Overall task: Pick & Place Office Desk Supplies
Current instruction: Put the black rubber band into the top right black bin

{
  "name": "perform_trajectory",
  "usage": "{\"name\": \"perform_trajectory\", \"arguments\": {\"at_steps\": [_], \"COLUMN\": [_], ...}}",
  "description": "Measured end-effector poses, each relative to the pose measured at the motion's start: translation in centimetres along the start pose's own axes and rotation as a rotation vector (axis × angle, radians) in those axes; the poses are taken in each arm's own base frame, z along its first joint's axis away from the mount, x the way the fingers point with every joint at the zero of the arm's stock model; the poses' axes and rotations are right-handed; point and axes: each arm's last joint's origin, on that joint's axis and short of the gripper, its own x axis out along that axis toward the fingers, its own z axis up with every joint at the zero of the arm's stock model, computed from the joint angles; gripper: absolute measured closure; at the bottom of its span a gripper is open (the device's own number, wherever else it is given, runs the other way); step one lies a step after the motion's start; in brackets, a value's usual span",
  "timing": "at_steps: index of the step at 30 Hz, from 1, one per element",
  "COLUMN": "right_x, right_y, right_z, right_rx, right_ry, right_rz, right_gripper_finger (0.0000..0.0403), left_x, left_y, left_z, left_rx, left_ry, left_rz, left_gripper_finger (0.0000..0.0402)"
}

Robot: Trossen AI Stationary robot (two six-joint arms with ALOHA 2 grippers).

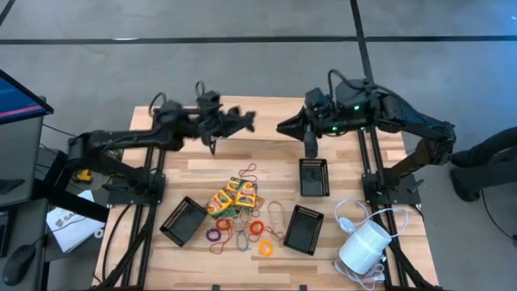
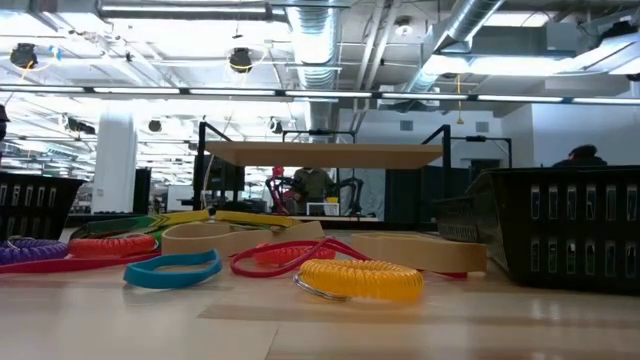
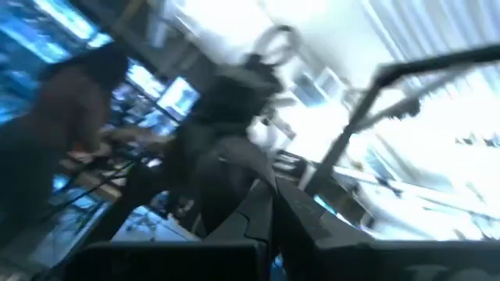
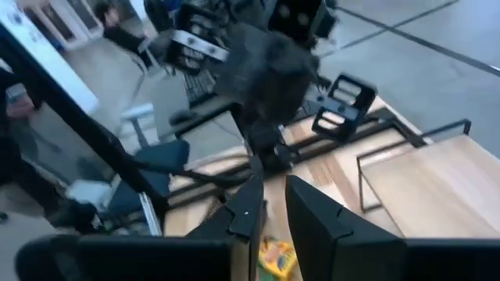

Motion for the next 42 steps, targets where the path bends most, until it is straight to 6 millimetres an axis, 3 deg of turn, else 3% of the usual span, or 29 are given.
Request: {"name": "perform_trajectory", "arguments": {"at_steps": [7, 13, 21, 32, 42], "right_x": [-2.3, -4.8, -5.5, -5.0, -3.9], "right_y": [0.2, 0.5, 1.0, 1.2, 1.4], "right_z": [0.8, 1.3, 1.4, 1.3, 1.4], "right_rx": [0.051, 0.091, 0.087, 0.095, 0.107], "right_ry": [-0.058, -0.116, -0.134, -0.121, -0.122], "right_rz": [0.045, 0.083, 0.119, 0.133, 0.169], "right_gripper_finger": [0.0346, 0.0346, 0.0346, 0.0346, 0.0346], "left_x": [6.4, 9.1, 10.7, 11.1, 11.3], "left_y": [-0.2, 1.2, 3.2, 2.7, 2.3], "left_z": [3.0, 3.1, 2.6, 3.5, 3.1], "left_rx": [0.057, 0.055, 0.028, 0.053, 0.045], "left_ry": [0.142, 0.178, 0.193, 0.161, 0.163], "left_rz": [-0.198, -0.218, -0.188, -0.201, -0.206], "left_gripper_finger": [0.04, 0.04, 0.04, 0.04, 0.0399]}}
